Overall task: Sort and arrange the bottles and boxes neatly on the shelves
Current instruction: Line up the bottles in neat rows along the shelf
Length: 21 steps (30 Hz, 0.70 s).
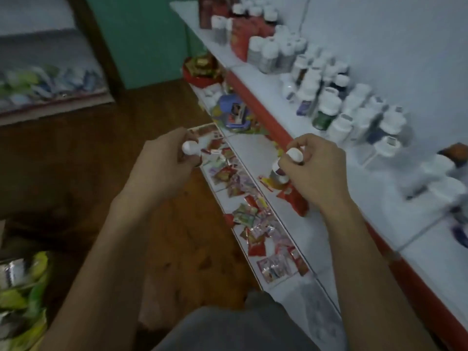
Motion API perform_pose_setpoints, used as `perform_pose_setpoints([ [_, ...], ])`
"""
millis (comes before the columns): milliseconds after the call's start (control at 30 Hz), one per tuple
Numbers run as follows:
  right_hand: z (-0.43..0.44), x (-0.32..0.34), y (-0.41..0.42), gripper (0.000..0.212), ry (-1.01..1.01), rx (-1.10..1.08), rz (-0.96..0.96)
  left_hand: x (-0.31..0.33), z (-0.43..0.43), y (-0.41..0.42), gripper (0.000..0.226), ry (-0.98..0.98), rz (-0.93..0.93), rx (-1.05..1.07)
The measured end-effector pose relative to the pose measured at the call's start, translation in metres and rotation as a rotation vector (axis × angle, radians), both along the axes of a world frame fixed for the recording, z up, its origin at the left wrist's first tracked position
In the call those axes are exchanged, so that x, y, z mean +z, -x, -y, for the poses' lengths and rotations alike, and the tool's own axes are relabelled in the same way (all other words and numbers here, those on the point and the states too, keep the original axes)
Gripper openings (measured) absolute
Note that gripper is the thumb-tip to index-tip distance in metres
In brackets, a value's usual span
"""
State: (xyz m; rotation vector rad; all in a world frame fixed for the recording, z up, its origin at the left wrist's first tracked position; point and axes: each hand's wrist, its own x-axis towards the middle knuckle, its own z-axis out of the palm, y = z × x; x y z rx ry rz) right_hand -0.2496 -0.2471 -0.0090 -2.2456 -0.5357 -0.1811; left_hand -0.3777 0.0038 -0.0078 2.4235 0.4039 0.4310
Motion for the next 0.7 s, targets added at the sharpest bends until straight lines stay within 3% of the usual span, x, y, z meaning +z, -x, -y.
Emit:
perform_pose_setpoints([
  [300, -0.183, -0.028, -0.082, 0.015, 0.179, 0.520, -0.061, -0.033, -0.159, 0.034, 0.014, 0.003, -0.078, 0.481],
  [533, -0.305, -0.017, -0.199, 0.038, 0.159, 0.576, -0.147, -0.008, -0.291, -0.039, 0.015, -0.024, -0.144, 0.588],
  [700, -0.404, -0.009, -0.258, 0.037, 0.196, 0.675, -0.165, 0.008, -0.370, -0.070, 0.014, -0.062, -0.142, 0.660],
])
